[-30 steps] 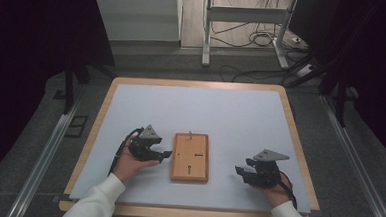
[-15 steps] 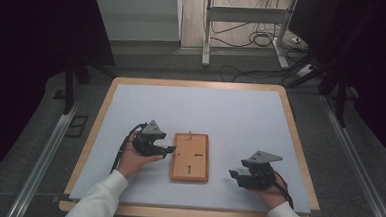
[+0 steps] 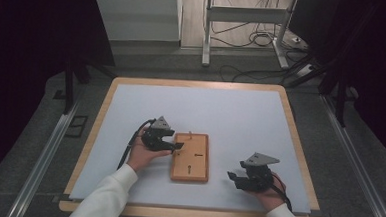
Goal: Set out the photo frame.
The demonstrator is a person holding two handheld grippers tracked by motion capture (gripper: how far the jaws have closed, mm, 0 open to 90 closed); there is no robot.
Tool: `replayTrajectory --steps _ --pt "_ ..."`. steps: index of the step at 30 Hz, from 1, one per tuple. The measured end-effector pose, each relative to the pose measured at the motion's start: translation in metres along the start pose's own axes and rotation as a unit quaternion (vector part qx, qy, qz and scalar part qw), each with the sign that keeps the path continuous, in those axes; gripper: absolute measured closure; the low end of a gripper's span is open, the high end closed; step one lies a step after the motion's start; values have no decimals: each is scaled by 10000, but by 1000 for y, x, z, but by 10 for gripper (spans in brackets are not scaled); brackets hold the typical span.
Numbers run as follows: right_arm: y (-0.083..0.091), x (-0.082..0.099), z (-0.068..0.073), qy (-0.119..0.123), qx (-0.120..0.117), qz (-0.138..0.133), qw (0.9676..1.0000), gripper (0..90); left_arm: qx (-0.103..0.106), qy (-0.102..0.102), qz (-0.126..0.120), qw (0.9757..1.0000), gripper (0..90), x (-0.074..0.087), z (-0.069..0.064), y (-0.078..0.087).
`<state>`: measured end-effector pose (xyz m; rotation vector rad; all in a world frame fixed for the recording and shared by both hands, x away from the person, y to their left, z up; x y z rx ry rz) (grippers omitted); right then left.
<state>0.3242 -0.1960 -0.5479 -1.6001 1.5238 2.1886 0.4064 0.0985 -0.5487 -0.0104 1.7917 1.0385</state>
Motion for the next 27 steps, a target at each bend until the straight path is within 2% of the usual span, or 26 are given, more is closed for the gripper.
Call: replayTrajectory --steps 5,10,12,15,19,24,27 --pt "-1 2 -4 -53 48 5 10000 368 10 -13 -12 10000 364 -16 2 -13" --pt "-1 2 -4 -31 50 5 10000 368 101 -82 9 9999 380 -23 0 -22" --pt "-1 2 -4 -59 57 14 10000 367 194 -58 -35 9998 409 -26 -2 -28" --pt "0 1 -3 -162 -54 -39 9998 365 216 -147 -50 9996 478 -28 -2 -29" --pt "3 -2 -3 -215 -64 -115 9997 365 271 -262 -37 9993 559 -30 -4 -34" --pt "3 -2 -5 -252 -71 -137 9996 365 268 -238 -28 9994 637 -29 -2 -37" --pt "5 -3 -5 -361 -143 -203 9990 365 257 -234 -37 9994 681 -29 -2 -37"
Point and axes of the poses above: each handheld gripper's, and its own axes: y roughly backward along the jaws, x roughly out of its underside, z roughly to its left, the point moved 5 cm from there along -y, roughly forward along the jaws, and after that the axes turned 1 degree about y, right-handed, at the moved point
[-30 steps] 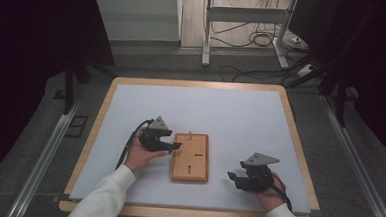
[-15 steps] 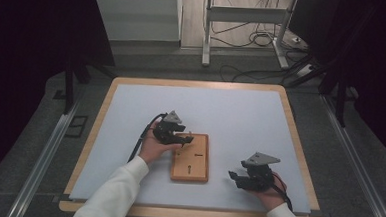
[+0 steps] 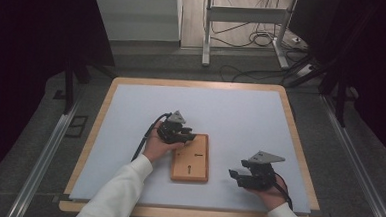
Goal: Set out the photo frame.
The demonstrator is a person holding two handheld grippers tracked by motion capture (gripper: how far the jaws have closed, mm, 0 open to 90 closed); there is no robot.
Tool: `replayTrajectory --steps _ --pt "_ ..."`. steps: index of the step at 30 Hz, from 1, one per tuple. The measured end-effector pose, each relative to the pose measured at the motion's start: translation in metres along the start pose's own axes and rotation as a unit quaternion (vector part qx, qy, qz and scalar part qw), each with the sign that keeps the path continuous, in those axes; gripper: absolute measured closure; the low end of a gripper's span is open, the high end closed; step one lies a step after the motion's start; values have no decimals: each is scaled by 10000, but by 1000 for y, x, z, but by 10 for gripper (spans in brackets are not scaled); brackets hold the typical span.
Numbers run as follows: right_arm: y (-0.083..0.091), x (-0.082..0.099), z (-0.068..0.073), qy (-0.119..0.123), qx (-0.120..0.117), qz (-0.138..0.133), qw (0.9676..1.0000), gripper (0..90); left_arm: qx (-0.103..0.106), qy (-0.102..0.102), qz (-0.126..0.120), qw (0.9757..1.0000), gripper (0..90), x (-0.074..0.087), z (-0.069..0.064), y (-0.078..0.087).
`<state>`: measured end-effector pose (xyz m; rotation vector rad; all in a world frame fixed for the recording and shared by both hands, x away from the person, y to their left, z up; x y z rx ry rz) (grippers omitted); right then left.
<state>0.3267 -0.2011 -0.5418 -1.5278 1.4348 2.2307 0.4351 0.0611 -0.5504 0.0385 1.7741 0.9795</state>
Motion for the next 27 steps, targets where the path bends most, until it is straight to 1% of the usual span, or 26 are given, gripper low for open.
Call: replayTrajectory --steps 2,3,4,6,8,9,10,11,14,15,16,17,18,19,20,21,22,23,24,25,26,27 --pt "2 -1 -1 -36 13 -26 10000 365 -35 -16 17 10000 733 0 0 -1" --pt "2 -1 -2 -58 39 -49 10000 364 -37 16 10 10000 776 0 1 -1" --pt "2 -1 -3 -61 49 -49 10000 363 63 82 -18 9999 793 0 1 -2" --pt "2 0 -3 -70 59 -42 9999 360 89 80 -24 9999 832 0 -1 -2" --pt "2 0 -4 -77 73 -44 9999 357 87 73 -17 9999 836 0 -1 -2" --pt "2 0 -4 -69 90 -55 9999 353 127 115 -10 9999 838 0 0 -2" --pt "2 0 -4 -69 90 -55 9999 353 127 115 -10 9999 838 0 0 -2" --pt "2 -1 -4 -52 109 -76 9999 351 145 184 -20 9997 838 0 0 -2" --pt "3 -3 -4 -12 132 -105 9999 347 232 220 -7 9995 836 0 2 -2" --pt "3 -3 -4 23 127 -129 9998 345 295 284 6 9992 836 1 3 -2" --pt "3 -3 -4 23 127 -129 9998 345 295 284 6 9992 835 1 3 -2" --pt "4 -4 -3 53 127 -143 9998 342 316 327 -10 9990 835 0 3 -2" --pt "4 -5 -1 163 113 -178 9996 333 375 365 2 9986 832 0 4 -2" --pt "4 -5 -1 163 113 -178 9996 333 375 365 2 9986 832 0 4 -2" --pt "4 -7 2 271 99 -225 9993 316 418 367 28 9984 831 0 5 -2" --pt "5 -8 5 325 93 -245 9991 308 434 359 54 9984 831 0 5 -2" --pt "5 -8 5 325 93 -245 9991 308 434 359 54 9984 831 0 5 -2" --pt "5 -10 10 467 74 -297 9984 290 455 371 101 9982 831 -1 5 -2" --pt "5 -10 10 467 74 -297 9984 290 455 371 101 9982 831 -1 5 -2" --pt "5 -13 16 646 69 -349 9973 278 499 388 129 9979 831 -1 6 -2" --pt "5 -13 16 646 69 -349 9973 278 499 388 129 9979 830 -1 6 -2" --pt "5 -15 24 871 51 -368 9955 267 554 416 125 9975 830 -2 8 -2"
Point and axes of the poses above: each handheld gripper's, and its own axes: y roughly backward along the jaws, x roughly out of its underside, z roughly to its left, the point moved 5 cm from there along -y, roughly forward along the jaws, and after that the axes turned 1 degree about y, right-handed, at the moved point
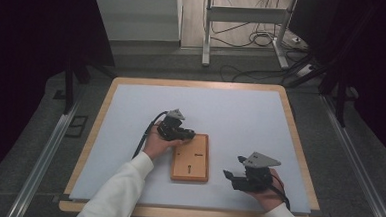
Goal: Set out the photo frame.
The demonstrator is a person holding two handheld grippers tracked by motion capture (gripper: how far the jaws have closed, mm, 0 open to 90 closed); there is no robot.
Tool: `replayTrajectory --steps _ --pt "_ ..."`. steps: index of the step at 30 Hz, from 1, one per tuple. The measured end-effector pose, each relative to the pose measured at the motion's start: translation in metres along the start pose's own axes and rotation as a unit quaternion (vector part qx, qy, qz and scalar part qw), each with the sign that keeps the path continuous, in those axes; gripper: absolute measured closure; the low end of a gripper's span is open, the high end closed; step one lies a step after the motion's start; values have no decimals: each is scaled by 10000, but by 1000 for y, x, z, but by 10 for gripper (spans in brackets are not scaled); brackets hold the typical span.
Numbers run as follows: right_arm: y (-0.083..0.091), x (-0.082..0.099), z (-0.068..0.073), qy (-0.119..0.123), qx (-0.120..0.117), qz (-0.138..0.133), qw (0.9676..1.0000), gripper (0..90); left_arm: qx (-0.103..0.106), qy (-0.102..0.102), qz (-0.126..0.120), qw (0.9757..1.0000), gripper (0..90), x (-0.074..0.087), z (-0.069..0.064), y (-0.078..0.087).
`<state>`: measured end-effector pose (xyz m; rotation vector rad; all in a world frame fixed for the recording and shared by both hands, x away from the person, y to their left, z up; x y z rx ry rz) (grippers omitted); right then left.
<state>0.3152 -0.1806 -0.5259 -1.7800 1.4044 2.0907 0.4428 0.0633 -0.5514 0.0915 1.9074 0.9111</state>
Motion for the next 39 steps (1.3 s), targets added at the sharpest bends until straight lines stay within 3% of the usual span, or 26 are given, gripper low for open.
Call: replayTrajectory --steps 2,3,8,11,15,22,27,28,29,31,33,34,35,38,39 --pt "-1 -1 4 116 -5 -10 9999 259 22 41 -10 10000 830 0 0 0" --pt "-3 -4 13 343 -20 -3 9994 244 79 46 27 10000 830 0 2 0" --pt "-13 -8 29 661 -109 106 9977 238 197 118 32 9997 831 -2 5 0" --pt "-24 -11 46 1096 -115 206 9937 211 317 192 23 9993 830 -2 7 0" --pt "-35 -13 59 1363 -70 318 9901 181 392 219 74 9990 831 -3 9 0" --pt "-49 -13 66 1587 97 462 9862 144 514 301 121 9982 830 -5 13 -1" --pt "-64 -15 66 1873 330 631 9797 144 572 348 130 9977 830 -6 15 -1" --pt "-64 -15 66 1873 330 631 9797 144 572 348 130 9977 829 -6 15 -1" --pt "-67 -15 66 1960 439 655 9774 145 571 331 132 9977 829 -6 15 -1" --pt "-73 -17 65 2079 673 621 9738 152 554 340 129 9978 829 -6 15 -1" --pt "-74 -18 65 2117 728 574 9729 166 540 349 124 9979 831 -6 15 -1" --pt "-75 -19 67 2211 788 508 9707 192 499 331 121 9981 839 -6 15 -1" --pt "-74 -23 70 2430 842 422 9654 227 413 273 129 9987 842 -7 14 -1" --pt "-71 -28 71 2491 883 309 9639 260 274 137 103 9995 842 -7 12 -1" --pt "-68 -33 71 2433 858 183 9660 285 301 146 107 9994 844 -7 12 -1"
Point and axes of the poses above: each handheld gripper's, and its own axes: y roughly backward along the jaws, x roughly out of its underside, z roughly to its left, the point moved 5 cm from there along -y, roughly forward along the jaws, and after that the axes turned 1 degree about y, right-handed, at the moved point
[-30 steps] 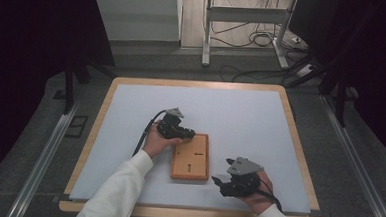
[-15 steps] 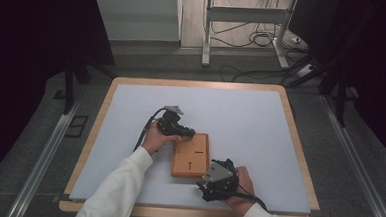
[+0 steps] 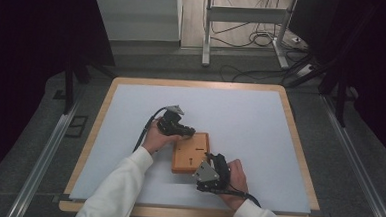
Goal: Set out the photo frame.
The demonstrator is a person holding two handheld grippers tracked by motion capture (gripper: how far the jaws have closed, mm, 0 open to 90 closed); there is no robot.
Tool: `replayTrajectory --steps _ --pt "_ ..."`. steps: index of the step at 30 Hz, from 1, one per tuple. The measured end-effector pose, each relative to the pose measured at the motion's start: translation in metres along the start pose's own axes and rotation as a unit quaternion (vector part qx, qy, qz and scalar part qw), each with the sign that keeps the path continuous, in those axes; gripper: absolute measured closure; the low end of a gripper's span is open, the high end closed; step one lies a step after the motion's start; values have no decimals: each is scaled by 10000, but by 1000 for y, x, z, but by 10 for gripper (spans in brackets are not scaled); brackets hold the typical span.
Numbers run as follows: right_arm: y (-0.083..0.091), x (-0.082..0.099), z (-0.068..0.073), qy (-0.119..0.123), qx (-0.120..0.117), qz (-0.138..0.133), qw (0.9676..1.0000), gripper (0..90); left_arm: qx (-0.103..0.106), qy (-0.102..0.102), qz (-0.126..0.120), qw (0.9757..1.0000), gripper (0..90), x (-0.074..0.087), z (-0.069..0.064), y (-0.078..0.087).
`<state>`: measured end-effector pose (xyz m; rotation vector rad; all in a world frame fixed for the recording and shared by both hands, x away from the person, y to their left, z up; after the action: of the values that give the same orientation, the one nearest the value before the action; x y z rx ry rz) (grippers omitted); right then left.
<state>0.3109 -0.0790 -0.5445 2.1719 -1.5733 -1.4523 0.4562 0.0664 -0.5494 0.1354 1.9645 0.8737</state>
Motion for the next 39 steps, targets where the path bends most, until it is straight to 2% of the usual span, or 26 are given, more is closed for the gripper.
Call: replayTrajectory --steps 5,7,10,14,18,19,20,21,23,24,25,26,30,39 --pt "4 -5 -5 32 8 -102 9999 359 93 -14 11 10000 836 1 -1 0" --pt "6 -7 -8 51 103 -141 9998 389 141 -16 29 9999 830 2 -3 -1" --pt "12 -11 -19 -76 156 -291 9994 434 156 -8 47 9999 805 2 -3 -1" --pt "14 -11 -24 -112 49 -287 9995 443 118 -74 22 9999 794 1 -3 -1" --pt "14 -13 -25 -51 28 -325 9995 470 -31 -49 -28 10000 741 -1 -4 1" --pt "14 -14 -25 -58 24 -326 9994 473 -103 -2 -91 9999 701 -2 -3 3" --pt "15 -15 -26 -75 6 -325 9994 479 -296 124 -236 9992 635 -3 1 11" --pt "15 -15 -26 -75 6 -325 9994 479 -296 124 -236 9992 609 -3 1 11" --pt "15 -16 -28 -98 -17 -320 9994 480 -385 229 -402 9982 593 -4 3 21" --pt "15 -16 -29 -105 -28 -325 9994 480 -442 169 -418 9980 575 -4 3 26" --pt "15 -16 -30 -142 -54 -331 9993 483 -632 59 -399 9972 530 0 2 35" --pt "15 -16 -30 -142 -54 -331 9993 483 -632 59 -399 9972 513 0 2 35" --pt "16 -15 -33 -208 -77 -336 9992 486 -931 -32 -480 9945 497 14 -3 55" --pt "17 -14 -35 -249 -93 -329 9991 489 -1092 11 -436 9931 432 37 -11 76"
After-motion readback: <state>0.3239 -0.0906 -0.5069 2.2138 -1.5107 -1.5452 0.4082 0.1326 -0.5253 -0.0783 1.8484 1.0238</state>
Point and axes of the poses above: each handheld gripper's, and its own axes: y roughly backward along the jaws, x roughly out of its underside, z roughly to its left, the point moved 5 cm from there along -y, roughly forward along the jaws, and after that the axes turned 1 degree about y, right-handed, at the moved point
